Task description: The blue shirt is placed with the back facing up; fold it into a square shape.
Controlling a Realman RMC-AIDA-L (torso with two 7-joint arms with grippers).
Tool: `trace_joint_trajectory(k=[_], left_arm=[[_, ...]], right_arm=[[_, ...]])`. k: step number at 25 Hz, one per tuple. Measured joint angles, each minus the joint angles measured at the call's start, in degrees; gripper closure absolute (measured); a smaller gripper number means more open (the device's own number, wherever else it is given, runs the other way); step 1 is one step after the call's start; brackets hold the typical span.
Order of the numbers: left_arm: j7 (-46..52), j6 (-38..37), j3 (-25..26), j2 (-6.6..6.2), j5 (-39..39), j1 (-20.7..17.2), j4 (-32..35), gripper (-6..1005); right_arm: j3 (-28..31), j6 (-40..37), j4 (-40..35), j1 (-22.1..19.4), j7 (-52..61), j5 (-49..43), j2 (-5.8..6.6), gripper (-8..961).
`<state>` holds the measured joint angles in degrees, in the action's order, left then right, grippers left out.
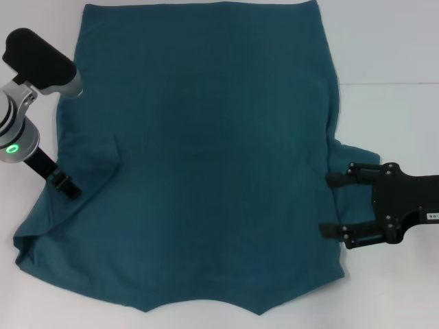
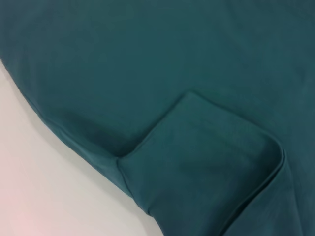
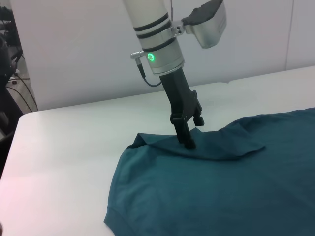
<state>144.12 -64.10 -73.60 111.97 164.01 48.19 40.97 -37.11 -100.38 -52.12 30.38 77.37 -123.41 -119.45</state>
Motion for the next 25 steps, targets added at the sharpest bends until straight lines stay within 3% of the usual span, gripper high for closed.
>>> trace_joint_trajectory(k=[8,12,25], left_arm=[[-0.88,0.37,0.08,0.0,0.0,-0.23,-0.23,206],[-0.93,0.38,0.08,0.0,-0.07,-0.19,-0.03,409],[-2.27,-0.86,0.73,0.0,-0.1,-0.21,-0.04,872]], right_arm=[[-0.39,0.98,0.0,0.03,-0.13,0.09,0.01,7],[-0.28,1.02,0.0,0.03,-0.14,0.1,0.01,6],[-0.21,0.7,0.0,0.03,-0.09,0.27,-0.08,7]])
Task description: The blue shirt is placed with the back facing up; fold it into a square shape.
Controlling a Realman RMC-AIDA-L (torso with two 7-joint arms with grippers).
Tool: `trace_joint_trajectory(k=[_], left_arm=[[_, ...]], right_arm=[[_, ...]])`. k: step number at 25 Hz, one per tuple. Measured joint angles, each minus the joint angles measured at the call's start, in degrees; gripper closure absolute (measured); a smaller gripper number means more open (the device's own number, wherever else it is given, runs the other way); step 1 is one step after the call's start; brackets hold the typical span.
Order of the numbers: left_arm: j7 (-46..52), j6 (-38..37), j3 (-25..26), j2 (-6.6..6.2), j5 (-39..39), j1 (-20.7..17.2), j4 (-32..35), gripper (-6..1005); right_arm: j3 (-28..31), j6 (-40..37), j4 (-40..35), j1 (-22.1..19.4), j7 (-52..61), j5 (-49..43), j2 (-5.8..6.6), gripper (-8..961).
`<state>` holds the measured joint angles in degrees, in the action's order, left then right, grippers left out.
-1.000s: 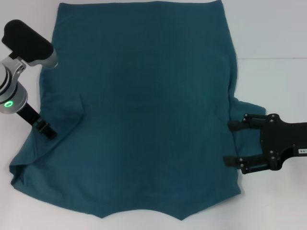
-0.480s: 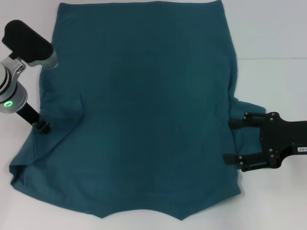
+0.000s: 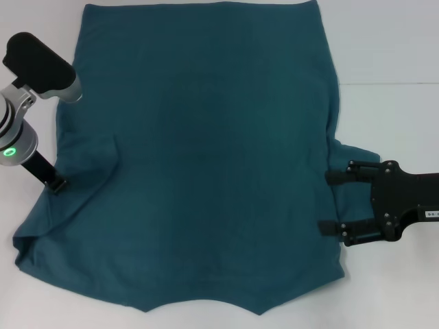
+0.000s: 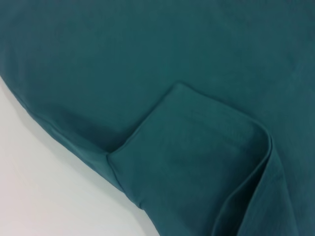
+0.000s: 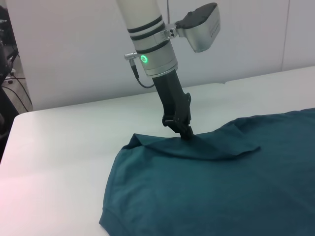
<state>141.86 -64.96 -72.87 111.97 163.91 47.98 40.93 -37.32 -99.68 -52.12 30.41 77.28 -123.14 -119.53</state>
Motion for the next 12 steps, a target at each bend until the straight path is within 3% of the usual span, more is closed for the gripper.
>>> trace_joint_trajectory(k=[4,12], left_arm=[[-0.03,-1.23,0.17,0.01,0.01,-0.2,1.23,957],[-1.27,-13.48,5.83,1.28,-0.12,-0.77,10.98,958]], right_arm=[[0.13,-0.07,0.0,-0.02,-0.07,0.07,0.0,6],[0.1,-0.37,-0.22,-0.1,0.15,0.17,-0.01,6]])
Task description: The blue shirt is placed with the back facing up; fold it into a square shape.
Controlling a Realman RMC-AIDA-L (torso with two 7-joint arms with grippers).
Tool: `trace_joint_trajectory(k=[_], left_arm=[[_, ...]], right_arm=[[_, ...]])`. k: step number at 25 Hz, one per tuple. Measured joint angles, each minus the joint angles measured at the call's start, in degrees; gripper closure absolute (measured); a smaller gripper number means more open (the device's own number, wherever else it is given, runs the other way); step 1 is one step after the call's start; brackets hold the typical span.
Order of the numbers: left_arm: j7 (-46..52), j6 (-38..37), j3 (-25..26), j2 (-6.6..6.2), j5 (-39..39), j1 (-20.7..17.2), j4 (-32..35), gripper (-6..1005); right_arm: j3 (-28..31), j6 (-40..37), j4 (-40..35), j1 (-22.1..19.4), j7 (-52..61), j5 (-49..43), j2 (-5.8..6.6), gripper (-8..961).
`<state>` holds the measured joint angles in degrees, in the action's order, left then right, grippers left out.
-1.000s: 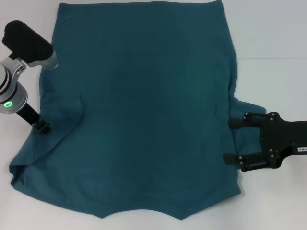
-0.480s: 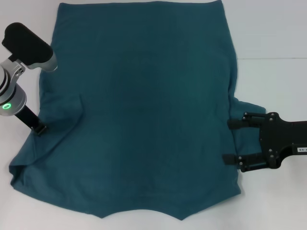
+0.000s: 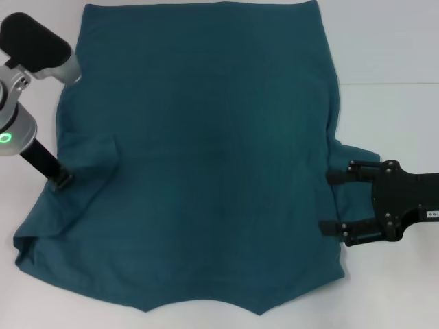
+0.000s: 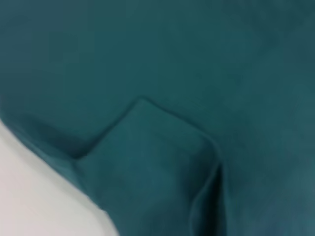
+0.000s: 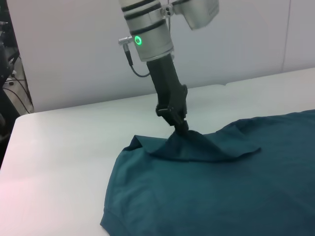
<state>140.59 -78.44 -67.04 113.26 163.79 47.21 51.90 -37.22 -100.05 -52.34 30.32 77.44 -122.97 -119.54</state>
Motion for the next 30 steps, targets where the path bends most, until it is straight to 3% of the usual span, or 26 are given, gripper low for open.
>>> trace_joint_trajectory(k=[5,13,19,23,27,30], left_arm=[[1.07,-3.31,0.32,1.67,-0.02,0.66,0.26,958],[1.87,-3.58,2.84,5.54,-0.12,1.77,0.52,944],[-1.12,-3.4,8.38,8.91,-1.74,1.24,3.41,883],[-4.07,-5.31,9.83,9.68,-4.89,-0.02,5.8,816],[-9.58,-7.9,13.12,9.97,-11.43,-3.76,11.47,749],[-19.86,-12.75,19.84,9.18,-24.15,-8.4,14.22,481]], right_arm=[[0.1,0.04,0.17,-0.18,-0.27,0.02,0.0,8],[0.08,-0.01,0.14,-0.32,-0.27,0.14,0.0,11],[0.16,0.02,-0.1,-0.78,0.57,0.51,0.01,12],[0.92,-0.01,-1.29,-1.09,2.6,0.8,0.02,12],[1.18,0.4,-5.29,-1.42,8.61,0.37,0.37,12],[0.92,0.34,-11.21,-1.72,13.58,-0.47,0.42,12]])
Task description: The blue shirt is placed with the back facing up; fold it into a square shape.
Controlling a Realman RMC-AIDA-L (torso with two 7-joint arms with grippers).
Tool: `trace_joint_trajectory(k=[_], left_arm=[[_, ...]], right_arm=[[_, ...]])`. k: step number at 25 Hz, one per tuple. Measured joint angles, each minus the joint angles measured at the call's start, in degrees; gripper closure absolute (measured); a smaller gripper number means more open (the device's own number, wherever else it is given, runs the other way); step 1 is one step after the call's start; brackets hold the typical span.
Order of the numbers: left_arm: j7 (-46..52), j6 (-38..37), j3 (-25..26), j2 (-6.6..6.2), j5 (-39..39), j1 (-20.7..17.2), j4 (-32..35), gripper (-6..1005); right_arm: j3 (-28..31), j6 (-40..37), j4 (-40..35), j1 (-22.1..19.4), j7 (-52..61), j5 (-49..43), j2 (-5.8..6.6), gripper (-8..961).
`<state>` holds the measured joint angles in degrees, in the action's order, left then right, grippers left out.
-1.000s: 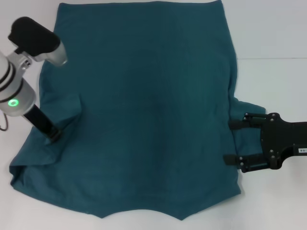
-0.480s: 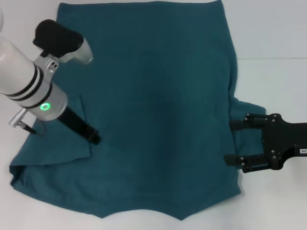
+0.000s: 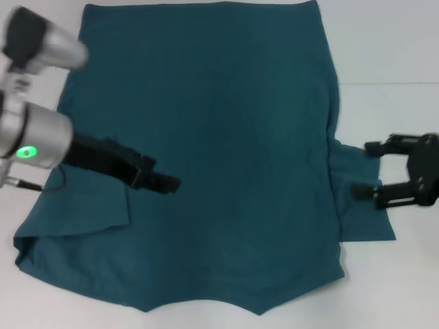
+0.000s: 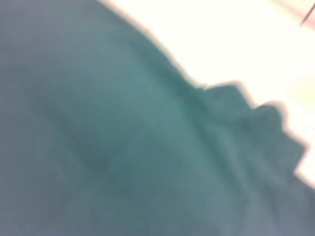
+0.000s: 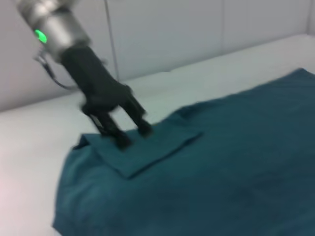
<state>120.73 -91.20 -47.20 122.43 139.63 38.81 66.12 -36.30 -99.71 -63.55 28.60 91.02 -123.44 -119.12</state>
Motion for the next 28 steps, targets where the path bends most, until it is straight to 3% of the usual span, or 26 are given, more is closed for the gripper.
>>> trace_joint_trajectory(k=[4,7,11,13,19,28], left_arm=[[-7.36,-4.48,5.07,-1.07,-8.81,-2.66,-1.18,314],[-14.49,-8.92,8.67,-2.63,-16.46,-5.14,-4.85,203],[-22.38,-12.42,9.36,-5.16,-21.83,-7.68,-11.79,64],[-25.57,-13.97,9.41,-6.01,-22.89,-8.51,-14.8,59],[-27.63,-15.59,10.04,-6.14,-24.14,-10.45,-16.76,52],[-27.59,-13.31,9.63,-5.22,-23.76,-11.62,-17.29,53]], right_arm=[[-1.95,-1.06,-9.83,0.69,6.51,-5.54,-0.25,12],[-6.9,-1.51,-17.34,2.75,13.4,-14.58,-0.38,12],[-10.71,-1.93,-19.56,5.66,17.99,-23.57,-0.57,11],[-13.0,-1.9,-19.37,7.38,20.09,-29.18,-0.85,11],[-19.83,2.28,-16.53,9.52,25.37,-39.53,-1.2,11],[-24.33,16.33,-5.32,10.31,31.16,-41.11,-1.0,11]])
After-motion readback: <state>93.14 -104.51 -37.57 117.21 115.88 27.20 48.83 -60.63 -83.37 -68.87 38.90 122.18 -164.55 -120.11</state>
